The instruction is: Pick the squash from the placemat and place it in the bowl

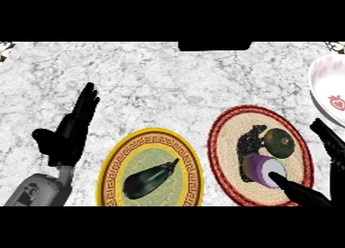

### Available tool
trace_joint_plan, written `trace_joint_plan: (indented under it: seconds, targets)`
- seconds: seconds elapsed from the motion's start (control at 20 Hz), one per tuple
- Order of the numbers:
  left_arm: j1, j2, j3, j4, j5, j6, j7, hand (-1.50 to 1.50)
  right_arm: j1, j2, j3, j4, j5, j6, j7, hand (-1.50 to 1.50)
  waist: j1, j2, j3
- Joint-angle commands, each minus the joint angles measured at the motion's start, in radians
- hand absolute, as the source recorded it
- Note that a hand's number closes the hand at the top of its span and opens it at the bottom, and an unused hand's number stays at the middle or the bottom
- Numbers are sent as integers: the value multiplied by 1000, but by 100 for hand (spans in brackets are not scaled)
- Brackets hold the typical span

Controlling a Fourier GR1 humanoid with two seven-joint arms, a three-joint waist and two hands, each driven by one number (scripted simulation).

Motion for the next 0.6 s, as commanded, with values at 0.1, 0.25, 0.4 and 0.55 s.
trace_joint_plan:
  seconds: [0.1, 0.25, 0.4, 0.55]
  targets:
    - [-18, -42, -18, 1, -30, 1, 31, 0, 34, -127, -81, -212, 101, -85, 315, -150, 14, 3, -2]
    - [27, -56, -22, -11, -51, 8, 5, 0, 51, -208, -116, -326, 92, -28, 503, -150, 18, 2, -2]
    - [30, -17, 17, -35, -38, -45, 15, 0, 41, -255, -165, -358, 52, 44, 621, -150, 22, 2, -2]
    - [3, -43, 15, 16, -53, -46, -4, 0, -44, -279, -105, -310, 76, 72, 790, -150, 29, 6, -2]
